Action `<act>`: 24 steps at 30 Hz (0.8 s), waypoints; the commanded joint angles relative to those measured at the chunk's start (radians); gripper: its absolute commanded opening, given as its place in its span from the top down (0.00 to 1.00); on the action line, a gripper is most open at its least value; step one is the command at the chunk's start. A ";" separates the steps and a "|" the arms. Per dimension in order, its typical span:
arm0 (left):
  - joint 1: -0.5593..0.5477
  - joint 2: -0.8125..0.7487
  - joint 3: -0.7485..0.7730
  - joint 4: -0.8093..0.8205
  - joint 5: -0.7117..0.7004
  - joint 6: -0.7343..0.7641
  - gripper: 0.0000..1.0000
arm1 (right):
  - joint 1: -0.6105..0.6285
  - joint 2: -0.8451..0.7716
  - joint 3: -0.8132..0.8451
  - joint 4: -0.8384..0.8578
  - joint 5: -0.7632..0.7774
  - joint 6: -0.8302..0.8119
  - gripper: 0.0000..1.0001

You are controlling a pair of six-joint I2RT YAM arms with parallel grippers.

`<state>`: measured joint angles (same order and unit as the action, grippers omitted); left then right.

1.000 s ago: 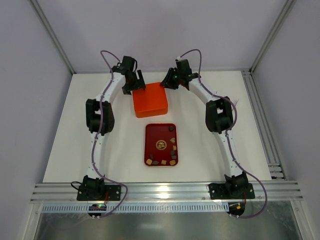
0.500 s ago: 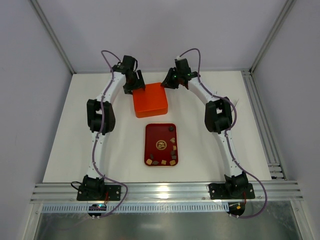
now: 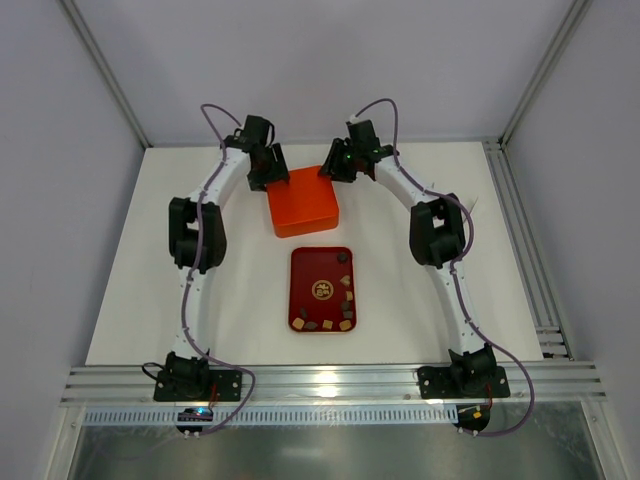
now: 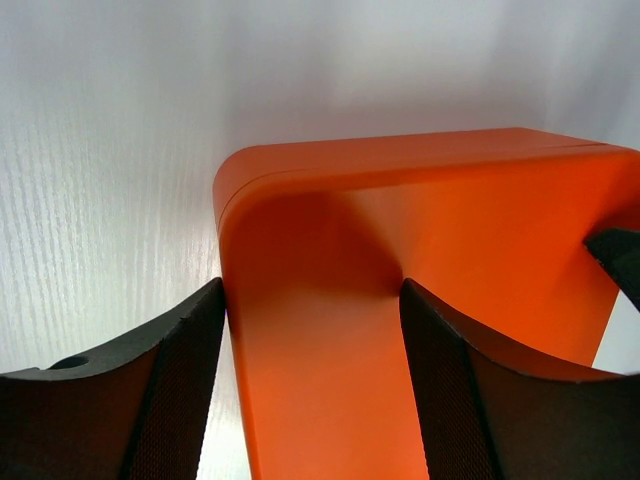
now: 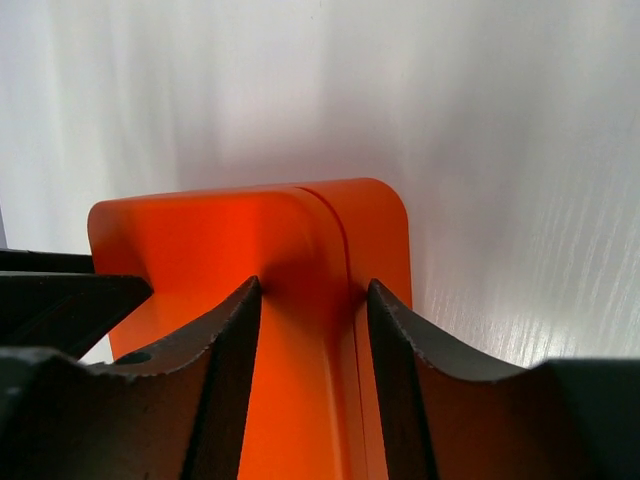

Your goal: Pack the chocolate

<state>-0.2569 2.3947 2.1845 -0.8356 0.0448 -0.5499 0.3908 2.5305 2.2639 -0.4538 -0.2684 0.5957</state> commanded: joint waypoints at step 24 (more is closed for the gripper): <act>-0.068 -0.065 -0.557 0.039 0.004 0.016 0.25 | 0.019 -0.015 -0.066 -0.278 0.000 -0.206 0.33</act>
<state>-0.3054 2.1822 1.7584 -0.5327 0.0841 -0.6022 0.3878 2.5008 2.2517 -0.5762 -0.2974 0.4458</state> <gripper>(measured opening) 0.744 0.669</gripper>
